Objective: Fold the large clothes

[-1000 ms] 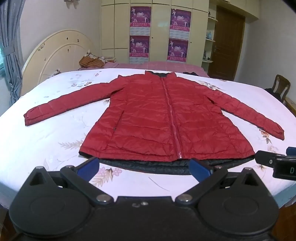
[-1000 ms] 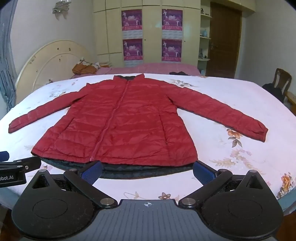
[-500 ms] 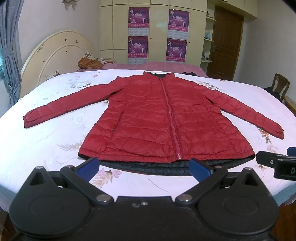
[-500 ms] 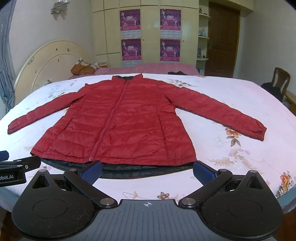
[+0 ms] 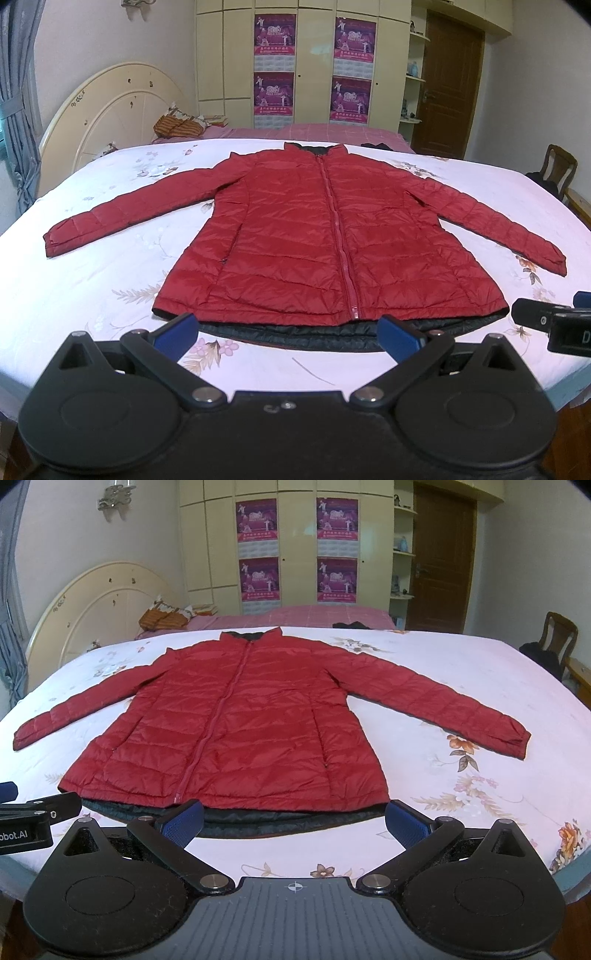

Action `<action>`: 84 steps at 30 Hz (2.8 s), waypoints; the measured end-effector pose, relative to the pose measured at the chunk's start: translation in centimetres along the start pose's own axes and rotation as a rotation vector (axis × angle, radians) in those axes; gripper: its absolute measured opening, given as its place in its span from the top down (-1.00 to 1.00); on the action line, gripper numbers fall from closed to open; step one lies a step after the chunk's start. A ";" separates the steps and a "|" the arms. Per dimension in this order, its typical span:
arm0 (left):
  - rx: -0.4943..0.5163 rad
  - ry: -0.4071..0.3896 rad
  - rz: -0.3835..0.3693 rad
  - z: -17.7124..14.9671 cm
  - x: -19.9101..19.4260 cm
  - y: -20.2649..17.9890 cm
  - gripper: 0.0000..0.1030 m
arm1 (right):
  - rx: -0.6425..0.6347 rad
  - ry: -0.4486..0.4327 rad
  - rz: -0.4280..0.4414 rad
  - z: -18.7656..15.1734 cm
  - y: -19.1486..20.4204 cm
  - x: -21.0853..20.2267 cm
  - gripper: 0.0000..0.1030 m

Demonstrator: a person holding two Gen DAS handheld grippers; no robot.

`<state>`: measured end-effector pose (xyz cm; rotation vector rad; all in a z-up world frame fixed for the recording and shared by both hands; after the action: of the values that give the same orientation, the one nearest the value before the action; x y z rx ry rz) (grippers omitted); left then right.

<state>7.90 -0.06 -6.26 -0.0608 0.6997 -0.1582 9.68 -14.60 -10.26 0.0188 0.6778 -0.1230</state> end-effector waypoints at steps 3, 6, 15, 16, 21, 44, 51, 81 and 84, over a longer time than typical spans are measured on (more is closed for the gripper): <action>0.003 0.000 0.000 0.0 0.0 -0.1 -1.00 | 0.003 0.002 -0.001 0.0 -0.1 0.1 -1.00; 0.003 -0.001 0.001 0.0 0.0 -0.1 -1.00 | 0.005 0.000 -0.002 0.1 -0.3 0.1 -1.00; 0.003 -0.002 0.000 -0.1 0.0 -0.2 -1.00 | 0.007 -0.001 -0.001 0.1 -0.3 0.0 -1.00; 0.003 -0.002 -0.001 -0.1 0.0 -0.2 -1.00 | 0.006 -0.002 -0.002 0.1 -0.3 0.0 -1.00; 0.003 -0.001 0.000 -0.1 0.0 -0.2 -1.00 | 0.006 -0.003 -0.006 0.1 -0.3 0.0 -1.00; -0.002 -0.005 -0.003 -0.1 -0.2 -0.3 -1.00 | 0.006 -0.009 -0.005 0.2 -0.4 -0.1 -1.00; -0.002 -0.005 -0.001 -0.1 -0.3 -0.2 -1.00 | 0.009 -0.008 -0.003 0.2 -0.4 -0.1 -1.00; -0.013 -0.009 -0.118 6.5 8.0 0.7 -1.00 | 0.188 -0.016 -0.029 7.4 -5.3 7.6 -1.00; -0.042 -0.062 -0.125 8.1 9.8 1.3 -1.00 | 0.241 -0.025 -0.055 8.6 -6.7 9.3 -1.00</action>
<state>20.67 -0.35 -6.43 -0.1494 0.6378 -0.2604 21.41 -22.69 -9.27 0.2298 0.6362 -0.2570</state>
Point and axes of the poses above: each gripper's, at about its wrist camera, not at the fingertips, and x roughly the way its jaws point, y to its left, z to its top, the point moved 10 cm from there along x, roughly the way its jaws point, and after that the axes turned 9 degrees about -z, right-handed, at the moved point
